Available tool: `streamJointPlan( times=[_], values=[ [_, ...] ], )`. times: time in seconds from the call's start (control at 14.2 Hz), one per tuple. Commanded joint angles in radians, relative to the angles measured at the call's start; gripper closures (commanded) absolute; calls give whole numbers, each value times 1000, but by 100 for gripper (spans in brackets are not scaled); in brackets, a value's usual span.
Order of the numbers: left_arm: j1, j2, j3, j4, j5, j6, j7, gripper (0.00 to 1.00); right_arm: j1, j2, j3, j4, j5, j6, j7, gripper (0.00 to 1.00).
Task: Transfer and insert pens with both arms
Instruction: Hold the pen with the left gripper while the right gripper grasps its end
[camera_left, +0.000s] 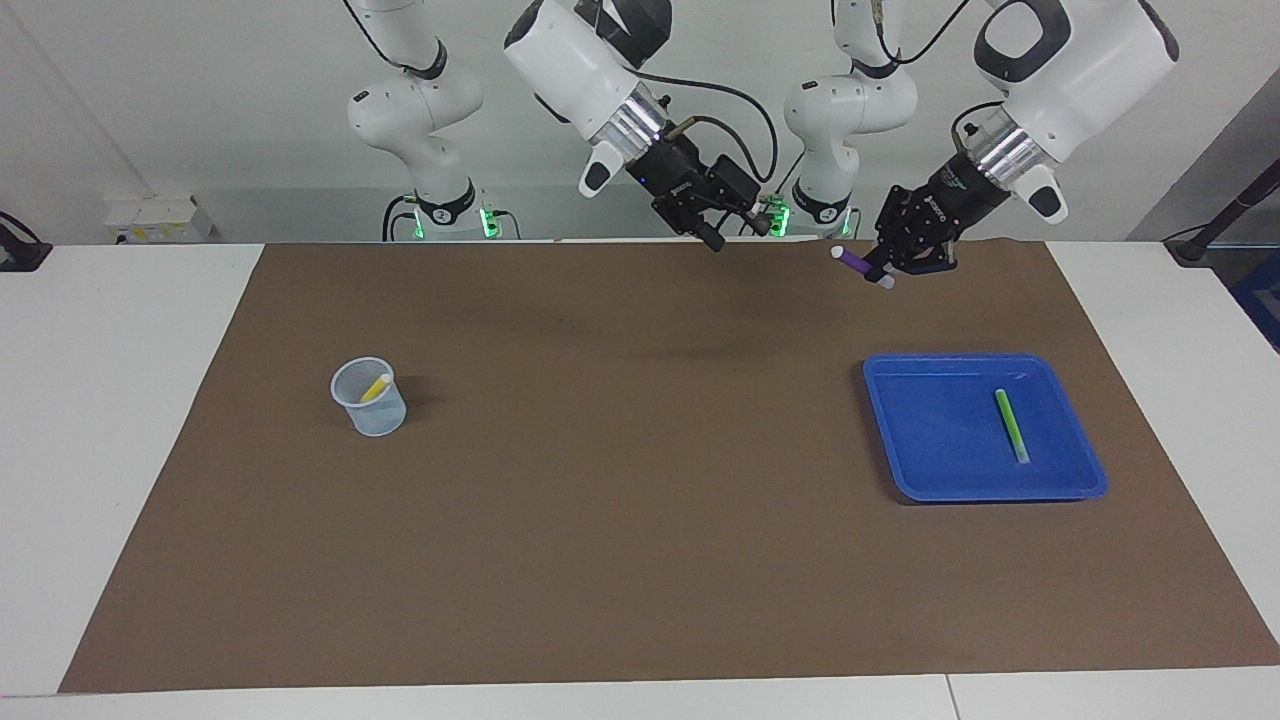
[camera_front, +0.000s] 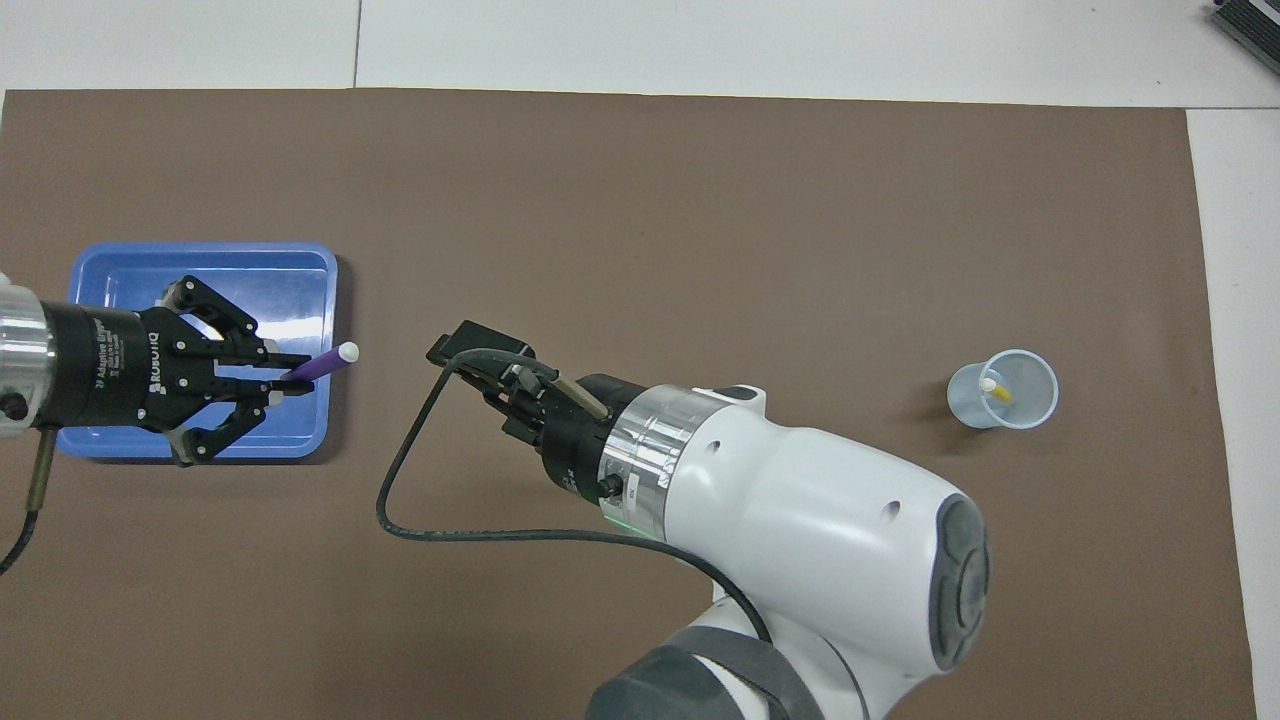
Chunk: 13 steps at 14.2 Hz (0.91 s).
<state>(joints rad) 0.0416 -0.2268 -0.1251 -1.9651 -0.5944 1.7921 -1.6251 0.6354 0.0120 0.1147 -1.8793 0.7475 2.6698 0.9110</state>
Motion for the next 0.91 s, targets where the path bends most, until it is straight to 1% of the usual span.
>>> streamJointPlan(
  times=[0.0, 0.07, 0.21, 0.28, 0.42, 0.56, 0.7, 0.84],
  values=[
    [-60, -45, 13, -49, -15, 9, -21, 100, 0, 66, 16, 107, 7, 9, 61, 0],
    [-69, -46, 13, -49, -15, 7, -19, 100, 24, 80, 14, 127, 6, 10, 77, 0],
    [-94, -49, 13, -51, -15, 3, -16, 100, 36, 111, 16, 137, 1, 41, 77, 0],
    [-103, -49, 13, -51, -13, 4, -19, 100, 38, 129, 16, 141, -13, 65, 78, 0],
    [-109, -55, 10, -58, -13, 7, -21, 100, 72, 154, 16, 147, -43, 71, 75, 0],
    [-109, -55, 10, -58, -13, 7, -21, 100, 75, 160, 16, 140, -50, 70, 68, 6],
    [-109, -55, 10, -58, -13, 6, -21, 100, 73, 160, 16, 138, -51, 65, 66, 16],
    [-108, -55, 10, -58, -13, 4, -21, 100, 69, 160, 16, 134, -60, 53, 45, 16]
  ],
)
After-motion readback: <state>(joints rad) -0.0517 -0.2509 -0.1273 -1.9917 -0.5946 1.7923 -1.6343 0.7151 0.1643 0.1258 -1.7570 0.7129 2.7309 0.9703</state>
